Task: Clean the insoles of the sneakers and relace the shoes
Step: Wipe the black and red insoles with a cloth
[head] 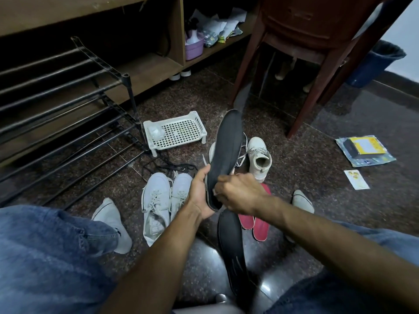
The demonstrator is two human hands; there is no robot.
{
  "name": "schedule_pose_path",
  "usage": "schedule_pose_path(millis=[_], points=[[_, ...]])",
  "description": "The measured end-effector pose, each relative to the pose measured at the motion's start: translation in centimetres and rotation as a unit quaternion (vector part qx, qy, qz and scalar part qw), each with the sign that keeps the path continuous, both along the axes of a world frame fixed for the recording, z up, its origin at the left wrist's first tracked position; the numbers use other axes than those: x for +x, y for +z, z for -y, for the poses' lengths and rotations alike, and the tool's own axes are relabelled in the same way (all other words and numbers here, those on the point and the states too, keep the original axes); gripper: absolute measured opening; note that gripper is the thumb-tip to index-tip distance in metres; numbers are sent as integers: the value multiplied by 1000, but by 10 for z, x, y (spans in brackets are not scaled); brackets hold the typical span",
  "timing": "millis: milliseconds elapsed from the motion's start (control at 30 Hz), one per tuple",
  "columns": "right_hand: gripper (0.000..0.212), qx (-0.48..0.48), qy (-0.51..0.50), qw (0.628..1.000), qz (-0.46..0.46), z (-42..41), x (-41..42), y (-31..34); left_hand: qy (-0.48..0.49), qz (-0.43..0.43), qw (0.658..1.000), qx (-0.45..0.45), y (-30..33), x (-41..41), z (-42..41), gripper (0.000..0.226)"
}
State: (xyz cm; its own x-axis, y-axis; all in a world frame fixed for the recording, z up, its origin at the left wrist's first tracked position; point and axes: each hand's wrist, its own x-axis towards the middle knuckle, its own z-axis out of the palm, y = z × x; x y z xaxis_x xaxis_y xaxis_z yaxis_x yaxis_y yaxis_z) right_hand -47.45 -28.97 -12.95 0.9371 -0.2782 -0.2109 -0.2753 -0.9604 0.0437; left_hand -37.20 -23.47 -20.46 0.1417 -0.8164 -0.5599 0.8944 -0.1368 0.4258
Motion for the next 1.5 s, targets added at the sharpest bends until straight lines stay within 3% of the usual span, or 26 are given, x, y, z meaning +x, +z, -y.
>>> schedule_pose_path(millis=[133, 267, 333, 467, 567, 800, 1000, 1133, 1200, 1333, 1400, 1500], points=[[24, -18, -103, 993, 53, 29, 13, 1, 16, -2, 1000, -26, 7, -2, 4, 41], [19, 127, -111, 981, 92, -11, 3, -7, 39, -2, 999, -19, 9, 9, 3, 53], [19, 148, -104, 977, 114, -14, -2, -9, 41, -15, 999, -23, 7, 5, 0, 54], [16, 26, -130, 982, 136, 27, 17, -6, 24, -27, 999, -26, 5, -17, -5, 41], [13, -22, -137, 985, 107, 64, 23, 0, 15, -22, 999, -19, 7, -18, -8, 48], [14, 32, 75, 996, 30, 16, -6, 2, 19, 8, 999, 28, 5, -7, -6, 45], [21, -32, -9, 998, 61, 53, 6, 20, -10, 38, 999, 1, 12, -8, -1, 46], [8, -5, 117, 993, 16, 14, -4, 9, -10, 63, 997, 34, 13, 0, 0, 52], [11, -36, 127, 991, 27, 20, -3, 3, -12, 57, 998, 29, 13, -1, -1, 51], [18, -78, -24, 996, 44, 60, 14, 20, -22, 44, 999, 7, 15, -6, -2, 42], [21, -53, 4, 998, 29, 54, 12, 23, -25, 43, 999, 9, 16, -5, -2, 41], [11, -3, 122, 992, 6, 14, -2, 12, -34, 48, 998, 17, 14, -4, -4, 44]])
